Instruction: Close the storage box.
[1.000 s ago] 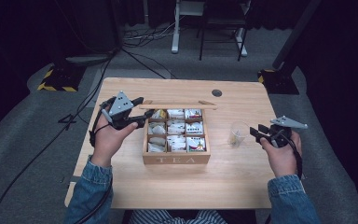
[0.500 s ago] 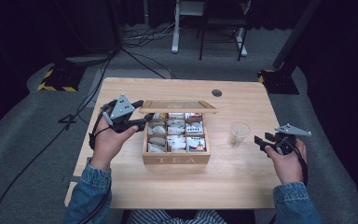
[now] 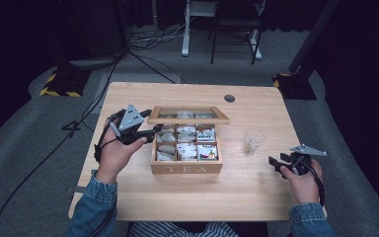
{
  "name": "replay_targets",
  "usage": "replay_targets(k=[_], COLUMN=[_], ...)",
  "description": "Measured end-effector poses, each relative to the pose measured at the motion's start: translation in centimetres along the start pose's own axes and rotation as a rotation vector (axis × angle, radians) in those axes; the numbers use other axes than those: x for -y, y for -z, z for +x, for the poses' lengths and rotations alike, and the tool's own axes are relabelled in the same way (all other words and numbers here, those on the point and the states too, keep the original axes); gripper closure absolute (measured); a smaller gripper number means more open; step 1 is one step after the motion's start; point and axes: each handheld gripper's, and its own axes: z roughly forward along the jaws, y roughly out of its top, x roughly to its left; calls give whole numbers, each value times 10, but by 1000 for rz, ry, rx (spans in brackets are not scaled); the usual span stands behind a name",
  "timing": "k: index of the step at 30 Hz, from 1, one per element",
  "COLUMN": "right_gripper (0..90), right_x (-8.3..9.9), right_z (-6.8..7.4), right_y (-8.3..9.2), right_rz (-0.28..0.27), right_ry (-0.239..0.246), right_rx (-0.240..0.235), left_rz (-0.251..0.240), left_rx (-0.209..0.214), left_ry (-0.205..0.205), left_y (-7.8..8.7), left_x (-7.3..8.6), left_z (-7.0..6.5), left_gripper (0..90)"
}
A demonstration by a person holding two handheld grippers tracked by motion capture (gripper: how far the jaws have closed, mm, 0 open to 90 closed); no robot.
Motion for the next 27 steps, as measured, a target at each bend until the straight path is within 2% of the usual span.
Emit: replay_targets(k=[2, 5, 9, 13, 16, 27], right_gripper=[447, 447, 446, 445, 445, 444], right_x=[3, 7, 8, 8, 9, 7], right_z=[0, 1, 1, -2, -4, -5], right_y=[-2, -4, -6, -7, -10, -16], right_rz=[-20, -49, -41, -32, -17, 0], right_ry=[4, -15, -11, -10, 4, 6], right_rx=[-12, -36, -44, -29, -21, -15], left_rz=[11, 29, 48, 61, 68, 115], left_rx=[2, -2, -8, -7, -2, 15], left_ry=[8, 12, 10, 14, 17, 26], left_y=[1, 1, 2, 3, 5, 8], left_x=[2, 5, 9, 14, 17, 27], left_z=[-2, -6, -10, -15, -17, -24], left_gripper=[394, 394, 392, 391, 391, 391])
